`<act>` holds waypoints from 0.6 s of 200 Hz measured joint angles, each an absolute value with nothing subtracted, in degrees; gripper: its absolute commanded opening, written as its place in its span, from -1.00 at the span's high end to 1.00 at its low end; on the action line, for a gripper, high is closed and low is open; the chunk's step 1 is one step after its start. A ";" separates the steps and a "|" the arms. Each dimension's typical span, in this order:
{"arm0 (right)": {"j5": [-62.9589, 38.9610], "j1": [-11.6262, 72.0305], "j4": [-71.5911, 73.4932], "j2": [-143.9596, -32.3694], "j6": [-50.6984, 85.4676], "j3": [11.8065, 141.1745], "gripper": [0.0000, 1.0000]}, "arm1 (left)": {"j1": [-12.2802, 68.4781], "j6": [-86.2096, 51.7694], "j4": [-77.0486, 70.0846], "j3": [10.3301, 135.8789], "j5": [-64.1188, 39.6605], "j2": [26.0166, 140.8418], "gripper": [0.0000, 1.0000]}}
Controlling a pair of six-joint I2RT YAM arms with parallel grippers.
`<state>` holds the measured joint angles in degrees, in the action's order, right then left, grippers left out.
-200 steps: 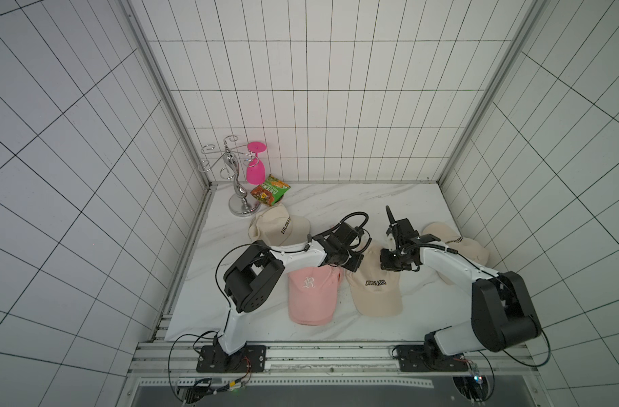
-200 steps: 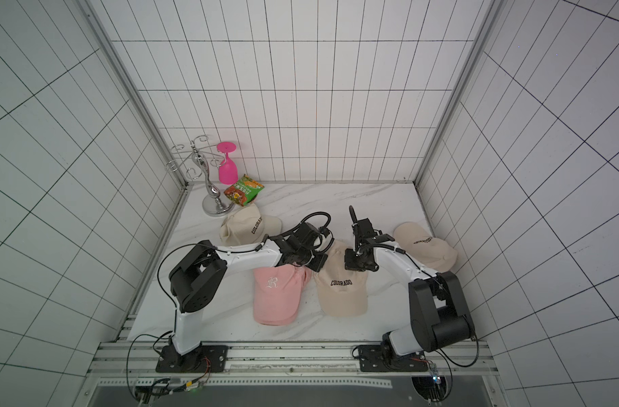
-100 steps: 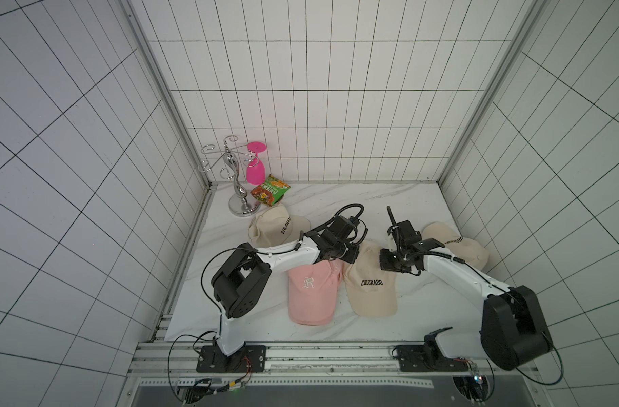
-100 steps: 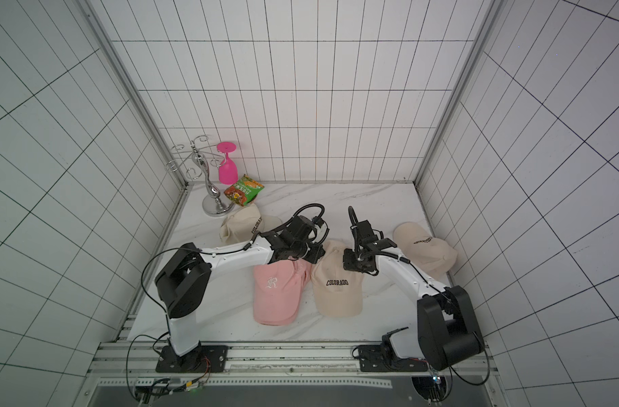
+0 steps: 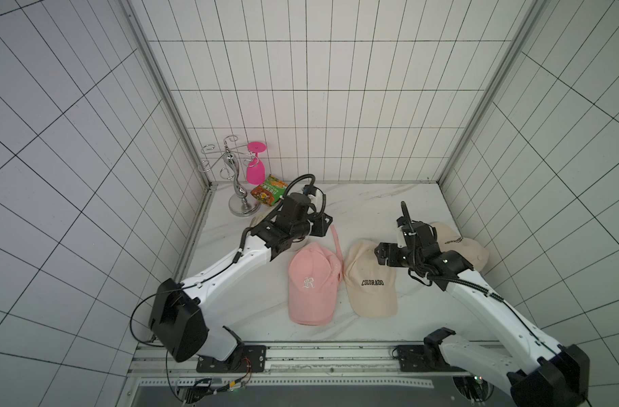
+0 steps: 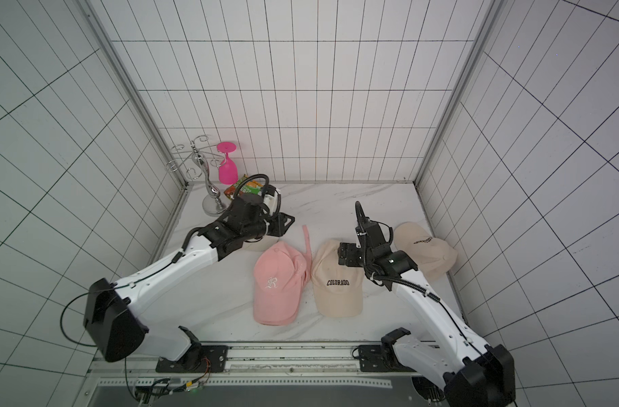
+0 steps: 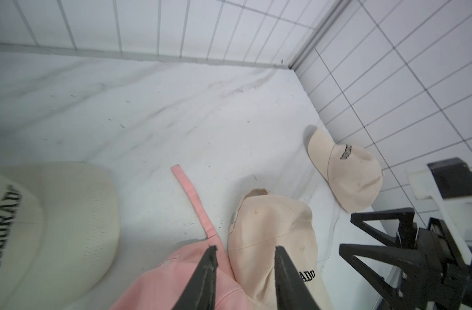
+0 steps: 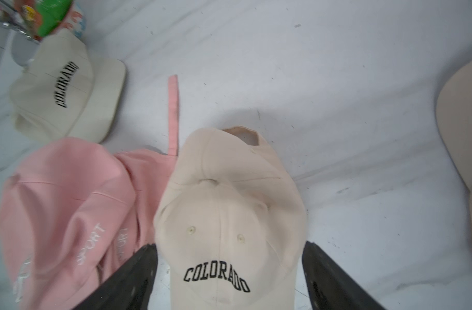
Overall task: Stack the baseball caps by color
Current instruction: Place the baseball cap at the center of the board, then pick up the baseball cap from the center of the board.
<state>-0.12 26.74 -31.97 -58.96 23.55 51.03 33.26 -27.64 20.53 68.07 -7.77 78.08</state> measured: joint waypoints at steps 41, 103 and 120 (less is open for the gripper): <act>-2.61 35.27 -27.53 -70.39 24.03 63.96 -0.65 | 13.30 -32.56 21.02 58.50 -6.81 63.61 0.10; -6.94 39.79 -24.51 -103.48 24.34 92.44 -0.60 | -10.94 -44.97 19.09 50.98 -20.34 74.11 0.21; -7.94 39.75 -24.60 -112.86 24.10 101.34 -0.58 | -11.14 -47.44 19.07 51.62 -22.06 79.44 0.13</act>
<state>-7.94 39.75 -24.60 -112.86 24.10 101.34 -11.14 -47.44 19.07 51.62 -22.06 79.44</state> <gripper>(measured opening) 0.795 0.408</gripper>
